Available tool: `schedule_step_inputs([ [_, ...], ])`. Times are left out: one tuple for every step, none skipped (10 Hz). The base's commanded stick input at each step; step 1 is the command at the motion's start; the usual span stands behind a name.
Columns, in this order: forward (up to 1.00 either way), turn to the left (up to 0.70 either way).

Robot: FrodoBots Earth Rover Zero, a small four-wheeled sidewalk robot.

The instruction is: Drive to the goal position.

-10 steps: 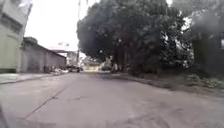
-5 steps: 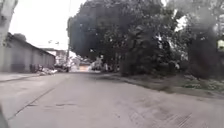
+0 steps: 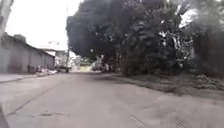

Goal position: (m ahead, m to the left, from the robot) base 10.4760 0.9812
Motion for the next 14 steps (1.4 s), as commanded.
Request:
schedule_step_inputs([
  [0.7, 0.0],
  [0.7, 0.0],
  [0.7, 0.0],
  [0.7, 0.0],
  [0.7, 0.0],
  [0.7, 0.0],
  [0.7, 0.0],
  [0.7, -0.01],
  [0.7, -0.02],
  [0.7, -0.02],
  [0.7, -0.02],
  [0.7, -0.02],
  [0.7, -0.02],
  [0.7, -0.02],
])
